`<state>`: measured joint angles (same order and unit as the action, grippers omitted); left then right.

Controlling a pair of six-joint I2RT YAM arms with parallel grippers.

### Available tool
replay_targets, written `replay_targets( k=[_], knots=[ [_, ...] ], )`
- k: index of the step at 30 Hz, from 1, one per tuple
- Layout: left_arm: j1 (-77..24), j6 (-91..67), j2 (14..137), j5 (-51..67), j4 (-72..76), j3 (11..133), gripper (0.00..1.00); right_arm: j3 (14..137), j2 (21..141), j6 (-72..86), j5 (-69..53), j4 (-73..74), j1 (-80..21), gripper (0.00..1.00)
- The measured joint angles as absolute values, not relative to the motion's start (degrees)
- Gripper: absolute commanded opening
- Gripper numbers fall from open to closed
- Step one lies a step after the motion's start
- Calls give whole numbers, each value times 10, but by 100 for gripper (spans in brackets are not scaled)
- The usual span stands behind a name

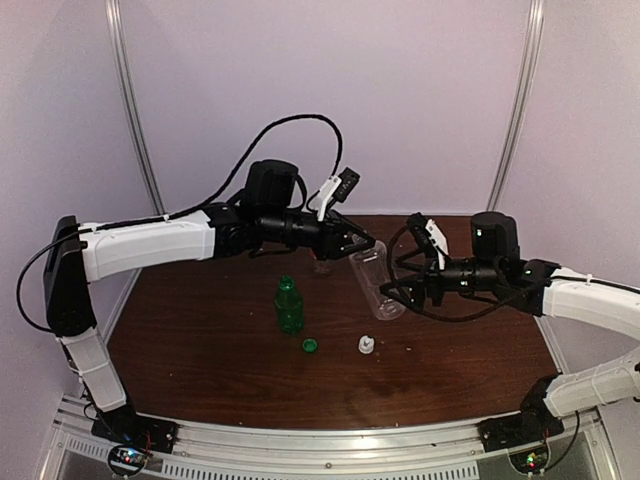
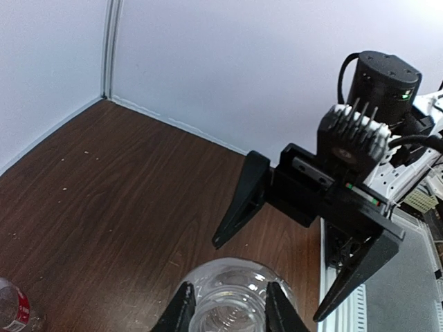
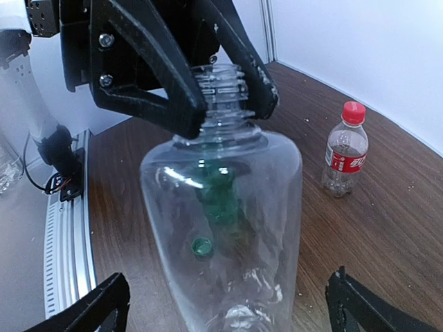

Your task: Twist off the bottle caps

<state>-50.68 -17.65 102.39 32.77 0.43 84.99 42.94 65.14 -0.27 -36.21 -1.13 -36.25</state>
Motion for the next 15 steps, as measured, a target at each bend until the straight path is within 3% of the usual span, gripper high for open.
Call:
replay_targets(
  k=[7,15],
  knots=[
    [-505,-105,1020,225,-79,848,0,430,648,-1,-324,-3,-362,100],
    [-511,-58,1036,146,-108,836,0,474,673,33,-185,15,-355,100]
  ],
)
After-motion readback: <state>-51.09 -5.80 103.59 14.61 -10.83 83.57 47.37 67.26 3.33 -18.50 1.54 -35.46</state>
